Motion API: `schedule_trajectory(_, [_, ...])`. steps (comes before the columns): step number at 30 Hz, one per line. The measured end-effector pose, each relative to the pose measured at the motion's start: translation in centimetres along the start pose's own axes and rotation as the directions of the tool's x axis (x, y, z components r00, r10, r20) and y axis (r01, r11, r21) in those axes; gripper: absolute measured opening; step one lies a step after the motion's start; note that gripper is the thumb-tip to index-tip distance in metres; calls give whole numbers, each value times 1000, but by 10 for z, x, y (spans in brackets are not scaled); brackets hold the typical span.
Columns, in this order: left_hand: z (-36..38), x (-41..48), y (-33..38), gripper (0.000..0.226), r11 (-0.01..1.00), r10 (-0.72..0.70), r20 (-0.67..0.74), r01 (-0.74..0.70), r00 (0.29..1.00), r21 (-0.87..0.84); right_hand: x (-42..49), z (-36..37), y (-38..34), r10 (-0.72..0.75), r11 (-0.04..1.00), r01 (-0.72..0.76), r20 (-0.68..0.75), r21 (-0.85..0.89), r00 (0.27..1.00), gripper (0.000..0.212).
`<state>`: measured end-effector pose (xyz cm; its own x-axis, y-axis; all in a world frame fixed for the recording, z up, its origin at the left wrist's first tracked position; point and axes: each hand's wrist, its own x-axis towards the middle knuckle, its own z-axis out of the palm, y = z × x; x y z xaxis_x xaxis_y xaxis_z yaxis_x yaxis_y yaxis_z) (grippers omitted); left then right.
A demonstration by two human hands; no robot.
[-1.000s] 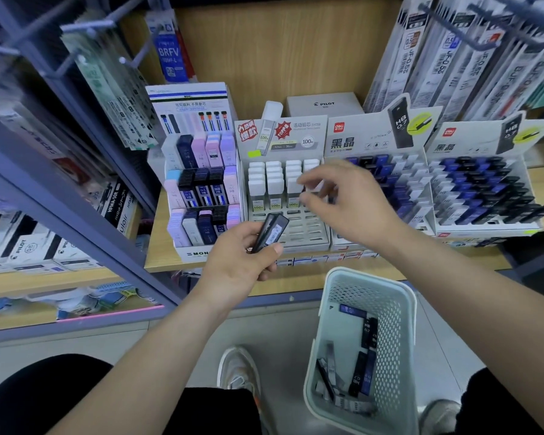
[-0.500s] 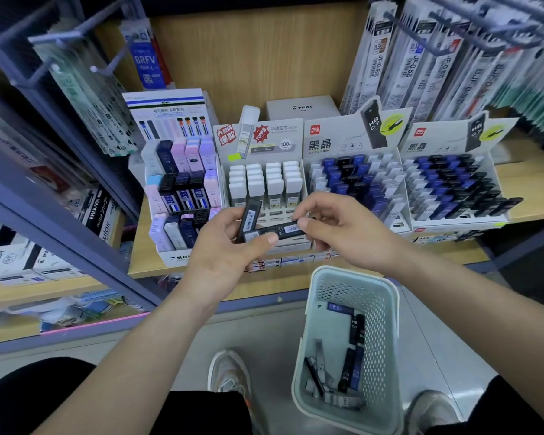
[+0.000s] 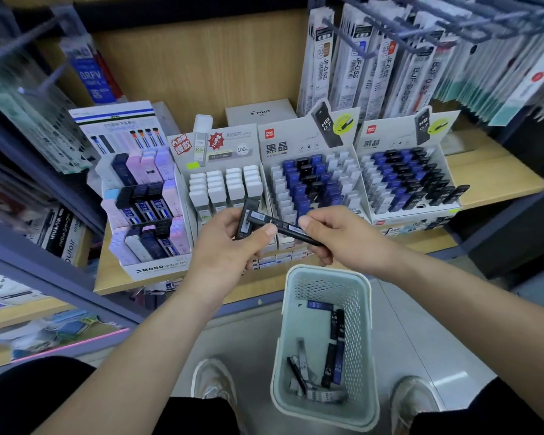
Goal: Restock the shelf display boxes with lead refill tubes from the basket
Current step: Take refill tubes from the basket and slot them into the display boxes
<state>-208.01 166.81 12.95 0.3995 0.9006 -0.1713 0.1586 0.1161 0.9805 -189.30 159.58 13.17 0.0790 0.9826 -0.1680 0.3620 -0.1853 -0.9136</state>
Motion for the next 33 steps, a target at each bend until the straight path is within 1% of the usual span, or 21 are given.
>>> schedule_trajectory(3, [9,1,5,26,1000,16,17,-15,1000,-15,-4,-7,1,58,994,-61,32,96,998,41])
schedule_trajectory(5, [16,1,7,26,999,24,32,-23,999,-32,-7,-10,1,87,988,-93,50,126,995,41])
schedule_trajectory(8, [22,2,7,25,999,25,13,-24,1000,-41,-11,-12,1,105,980,-112,53,166,993,43])
schedule_trajectory(10, [23,2,7,26,999,21,6,-21,1000,-36,-12,-14,1,64,978,-74,58,193,996,44])
schedule_trajectory(12, [24,1,7,27,999,22,4,-22,1000,-28,-14,-15,2,20,981,-33,72,190,997,35])
schedule_trajectory(14, [24,1,6,28,1000,25,-8,-25,1000,-14,-14,-15,1,13,986,-28,93,166,996,29])
schedule_trajectory(18, [22,1,6,28,1000,29,-17,-29,999,-5,-12,-10,-1,13,993,-27,127,112,992,26])
schedule_trajectory(20, [20,0,8,27,1000,25,-9,-25,1000,-17,-11,-8,-4,15,993,-27,107,112,994,24])
schedule_trajectory(23, [18,-1,10,27,999,21,-9,-21,1000,-30,-9,-5,-6,4,985,-12,46,173,999,15])
schedule_trajectory(24, [17,0,9,27,999,19,-10,-19,1000,-28,-8,-6,-6,-6,988,3,24,155,1000,21])
schedule_trajectory(26, [17,-1,9,27,1000,13,-4,-13,1000,-20,-6,-7,-6,-44,998,43,20,47,999,45])
schedule_trajectory(27, [17,-1,9,27,1000,14,6,-14,1000,-9,-6,-7,-6,-57,998,56,48,33,997,57])
schedule_trajectory(28, [18,-2,9,27,1000,22,24,-22,999,12,-7,-6,-7,-60,997,56,83,55,995,66])
schedule_trajectory(29, [18,-2,8,26,999,32,46,-34,998,36,-7,-5,-8,-57,995,48,107,82,993,71])
schedule_trajectory(30, [18,-2,7,24,997,41,65,-45,997,59,-7,-4,-9,-58,994,48,107,96,993,70])
schedule_trajectory(31, [18,-2,6,22,996,42,75,-48,996,81,-7,-2,-10,-74,993,66,85,94,994,64])
schedule_trajectory(33, [16,-1,4,19,993,33,78,-42,996,115,-3,-5,-10,-117,991,116,3,68,993,44])
